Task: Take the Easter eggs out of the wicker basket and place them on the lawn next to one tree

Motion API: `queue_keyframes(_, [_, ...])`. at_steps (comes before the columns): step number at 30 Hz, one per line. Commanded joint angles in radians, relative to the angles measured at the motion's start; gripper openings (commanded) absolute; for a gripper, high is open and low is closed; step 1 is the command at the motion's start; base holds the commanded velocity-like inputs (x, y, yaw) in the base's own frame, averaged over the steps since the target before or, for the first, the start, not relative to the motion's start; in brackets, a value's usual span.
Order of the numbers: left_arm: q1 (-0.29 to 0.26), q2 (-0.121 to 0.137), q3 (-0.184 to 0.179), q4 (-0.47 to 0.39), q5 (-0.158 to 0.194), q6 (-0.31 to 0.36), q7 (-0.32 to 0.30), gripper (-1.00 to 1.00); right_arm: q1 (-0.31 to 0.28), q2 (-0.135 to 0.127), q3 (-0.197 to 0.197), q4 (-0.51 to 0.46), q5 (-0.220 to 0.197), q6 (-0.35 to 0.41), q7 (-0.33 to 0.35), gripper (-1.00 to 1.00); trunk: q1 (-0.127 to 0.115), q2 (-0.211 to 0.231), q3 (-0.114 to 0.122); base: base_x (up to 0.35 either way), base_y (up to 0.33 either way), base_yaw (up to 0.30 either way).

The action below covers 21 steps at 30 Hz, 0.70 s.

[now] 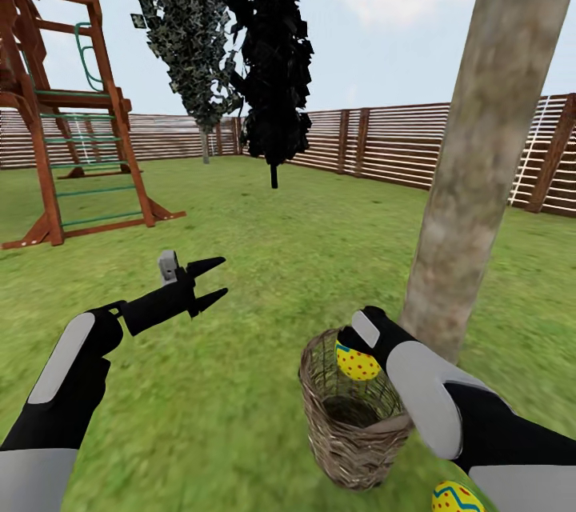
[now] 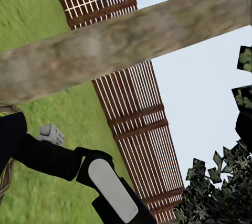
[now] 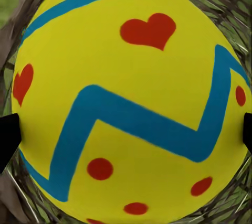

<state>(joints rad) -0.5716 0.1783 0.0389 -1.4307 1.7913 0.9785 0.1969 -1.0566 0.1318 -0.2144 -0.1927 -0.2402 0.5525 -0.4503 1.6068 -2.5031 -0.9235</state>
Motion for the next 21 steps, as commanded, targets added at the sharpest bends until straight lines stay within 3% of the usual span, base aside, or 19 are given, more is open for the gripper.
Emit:
queue_keyframes(1, [-0.001,0.0,0.001,-0.001,0.01,0.003,0.01,1.0,0.0,0.001,-0.002,-0.002,-0.009,0.003,-0.007,-1.0,-0.001,0.0,0.003,0.0,0.0,0.0])
queue_keyframes(11, [-0.001,0.0,-0.001,-0.001,0.01,0.003,0.01,1.0,0.0,0.0,-0.002,-0.002,-0.01,0.009,-0.008,-1.0,-0.005,0.002,0.042,-0.005,0.0,0.0])
queue_keyframes(15, [-0.001,0.001,0.001,-0.001,0.011,0.004,0.009,1.0,0.0,-0.001,-0.002,-0.002,-0.01,0.009,-0.008,-1.0,-0.008,0.005,0.057,-0.249,0.0,0.0])
queue_keyframes(21, [-0.001,0.0,0.001,-0.001,0.01,0.003,0.009,1.0,0.0,0.0,-0.002,-0.002,-0.01,0.009,-0.008,-1.0,-0.031,0.047,0.076,-0.038,0.0,0.0])
